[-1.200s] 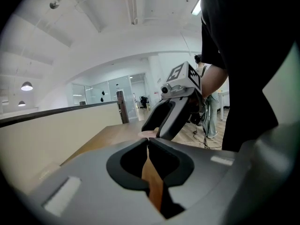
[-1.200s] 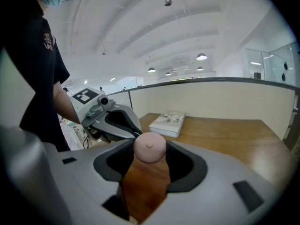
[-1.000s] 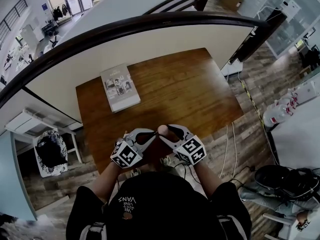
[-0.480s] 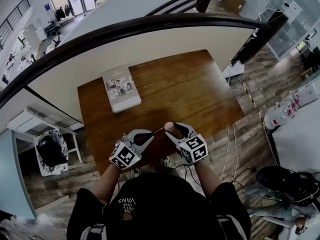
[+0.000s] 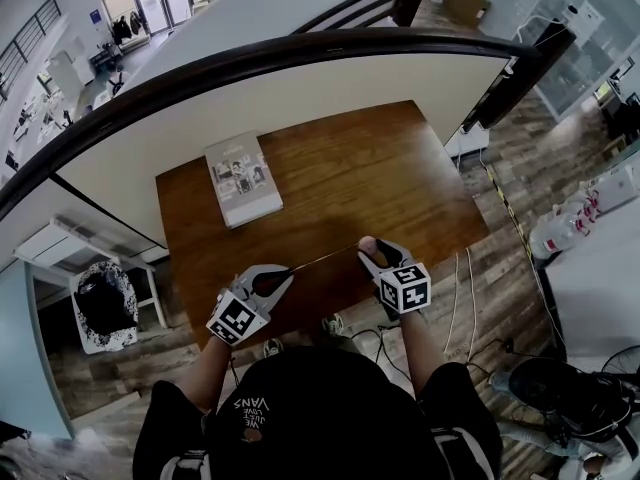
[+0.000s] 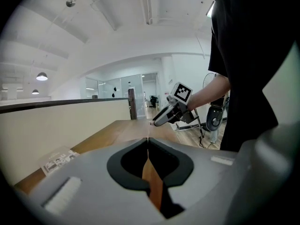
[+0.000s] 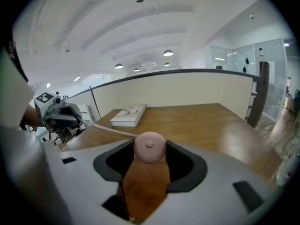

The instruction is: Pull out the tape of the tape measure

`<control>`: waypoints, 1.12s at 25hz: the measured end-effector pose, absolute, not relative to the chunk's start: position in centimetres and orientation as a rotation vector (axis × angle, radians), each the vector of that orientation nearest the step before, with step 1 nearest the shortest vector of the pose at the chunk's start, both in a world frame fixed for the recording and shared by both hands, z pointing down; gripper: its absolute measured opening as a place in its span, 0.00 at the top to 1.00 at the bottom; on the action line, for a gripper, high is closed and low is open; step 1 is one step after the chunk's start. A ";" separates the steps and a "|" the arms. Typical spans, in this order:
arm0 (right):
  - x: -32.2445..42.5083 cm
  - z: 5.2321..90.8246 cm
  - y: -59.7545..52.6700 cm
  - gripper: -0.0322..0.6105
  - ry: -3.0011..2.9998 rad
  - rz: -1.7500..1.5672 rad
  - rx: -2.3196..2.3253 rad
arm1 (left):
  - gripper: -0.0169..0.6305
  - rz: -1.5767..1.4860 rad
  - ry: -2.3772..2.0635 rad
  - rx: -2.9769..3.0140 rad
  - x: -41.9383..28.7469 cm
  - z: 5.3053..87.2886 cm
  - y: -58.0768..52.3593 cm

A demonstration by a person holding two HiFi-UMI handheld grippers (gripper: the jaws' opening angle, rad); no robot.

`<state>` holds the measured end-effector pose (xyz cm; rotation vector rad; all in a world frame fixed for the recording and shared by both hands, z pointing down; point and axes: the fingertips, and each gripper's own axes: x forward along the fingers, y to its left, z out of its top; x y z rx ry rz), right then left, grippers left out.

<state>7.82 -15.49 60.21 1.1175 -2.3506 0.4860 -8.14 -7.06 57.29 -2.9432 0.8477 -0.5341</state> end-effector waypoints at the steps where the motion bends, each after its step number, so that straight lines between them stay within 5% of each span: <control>1: 8.2 60.3 -15.6 0.61 -2.338 0.491 1.132 | 0.95 -0.537 0.859 -2.948 -8.4 57.4 -7.0; 28: 9.3 62.3 -15.7 0.61 -2.307 0.570 1.160 | 0.95 -0.515 1.389 -3.028 -12.4 60.7 -11.0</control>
